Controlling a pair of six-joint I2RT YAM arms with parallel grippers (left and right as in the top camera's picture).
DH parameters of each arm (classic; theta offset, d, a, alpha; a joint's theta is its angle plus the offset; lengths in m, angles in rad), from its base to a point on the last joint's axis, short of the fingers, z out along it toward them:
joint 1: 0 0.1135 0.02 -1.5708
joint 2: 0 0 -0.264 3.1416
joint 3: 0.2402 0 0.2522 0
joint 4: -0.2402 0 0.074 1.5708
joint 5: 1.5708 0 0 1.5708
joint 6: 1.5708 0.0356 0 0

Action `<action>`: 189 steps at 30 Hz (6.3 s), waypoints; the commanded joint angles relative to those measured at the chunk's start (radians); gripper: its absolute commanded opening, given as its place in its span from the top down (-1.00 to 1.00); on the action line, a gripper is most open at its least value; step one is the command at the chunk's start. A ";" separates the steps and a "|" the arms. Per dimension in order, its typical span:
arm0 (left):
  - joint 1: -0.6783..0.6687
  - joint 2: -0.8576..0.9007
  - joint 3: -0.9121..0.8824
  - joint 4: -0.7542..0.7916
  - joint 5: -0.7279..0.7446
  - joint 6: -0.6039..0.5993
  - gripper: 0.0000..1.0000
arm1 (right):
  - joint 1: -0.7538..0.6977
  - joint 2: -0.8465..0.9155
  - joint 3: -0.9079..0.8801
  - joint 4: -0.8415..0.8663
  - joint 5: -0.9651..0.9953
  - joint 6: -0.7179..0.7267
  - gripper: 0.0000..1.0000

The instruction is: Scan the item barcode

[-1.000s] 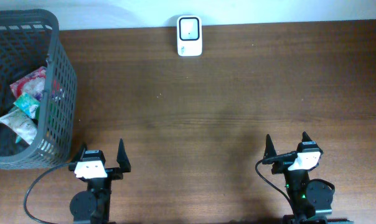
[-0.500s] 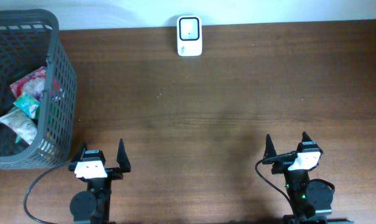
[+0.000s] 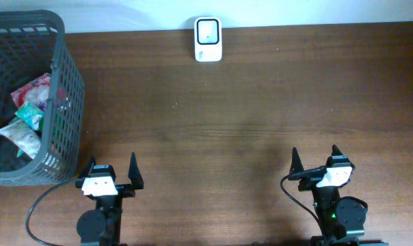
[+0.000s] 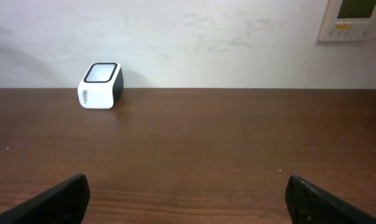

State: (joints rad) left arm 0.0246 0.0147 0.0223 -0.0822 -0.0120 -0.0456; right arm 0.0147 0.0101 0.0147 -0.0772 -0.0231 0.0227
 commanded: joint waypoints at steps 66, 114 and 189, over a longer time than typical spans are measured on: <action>0.471 1.640 2.126 -0.895 0.200 -0.182 -0.98 | 0.005 -0.004 -0.009 -0.001 0.006 0.005 -0.97; 0.581 2.197 1.855 -1.308 -0.167 -0.233 -0.53 | 0.005 -0.004 -0.009 -0.001 0.006 0.005 -0.97; -0.512 2.565 2.529 -1.018 0.119 -0.359 0.58 | 0.005 -0.004 -0.009 -0.001 0.006 0.005 -0.97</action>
State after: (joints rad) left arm -0.4515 2.5164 2.5484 -1.1103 0.1150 -0.4133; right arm 0.0147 0.0120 0.0143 -0.0772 -0.0231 0.0223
